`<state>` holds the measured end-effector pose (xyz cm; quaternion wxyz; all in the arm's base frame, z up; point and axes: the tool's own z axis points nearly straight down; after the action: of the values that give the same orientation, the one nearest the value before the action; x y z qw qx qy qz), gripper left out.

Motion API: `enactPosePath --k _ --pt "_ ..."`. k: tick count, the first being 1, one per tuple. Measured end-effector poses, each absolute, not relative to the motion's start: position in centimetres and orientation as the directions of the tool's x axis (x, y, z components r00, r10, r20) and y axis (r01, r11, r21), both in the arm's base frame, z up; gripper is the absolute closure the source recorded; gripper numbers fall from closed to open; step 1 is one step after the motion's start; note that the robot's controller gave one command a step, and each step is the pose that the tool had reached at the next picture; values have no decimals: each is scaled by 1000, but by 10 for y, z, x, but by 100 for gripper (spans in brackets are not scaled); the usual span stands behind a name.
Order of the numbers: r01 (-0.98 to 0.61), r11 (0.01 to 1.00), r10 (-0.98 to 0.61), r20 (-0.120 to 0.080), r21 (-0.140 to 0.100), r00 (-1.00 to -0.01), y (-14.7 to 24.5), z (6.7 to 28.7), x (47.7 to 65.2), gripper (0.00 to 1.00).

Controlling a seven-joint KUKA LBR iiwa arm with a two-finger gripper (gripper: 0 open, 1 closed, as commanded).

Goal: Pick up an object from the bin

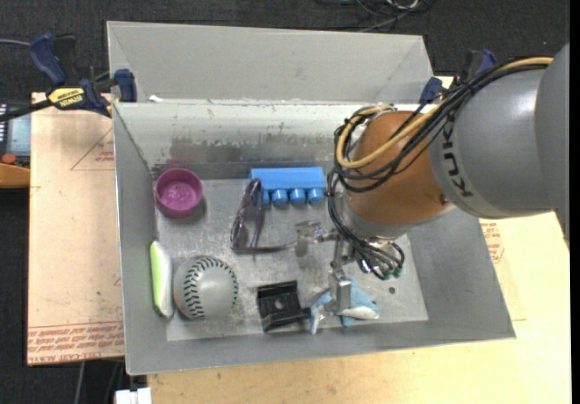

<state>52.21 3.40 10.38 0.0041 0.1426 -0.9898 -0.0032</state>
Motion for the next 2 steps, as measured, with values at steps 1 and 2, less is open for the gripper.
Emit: enactPosePath --k 1,2 --pt "-695 719 -695 -5 -2 -719 39 78 497 0" --pt "-427 904 -427 2 9 -904 86 71 501 100"
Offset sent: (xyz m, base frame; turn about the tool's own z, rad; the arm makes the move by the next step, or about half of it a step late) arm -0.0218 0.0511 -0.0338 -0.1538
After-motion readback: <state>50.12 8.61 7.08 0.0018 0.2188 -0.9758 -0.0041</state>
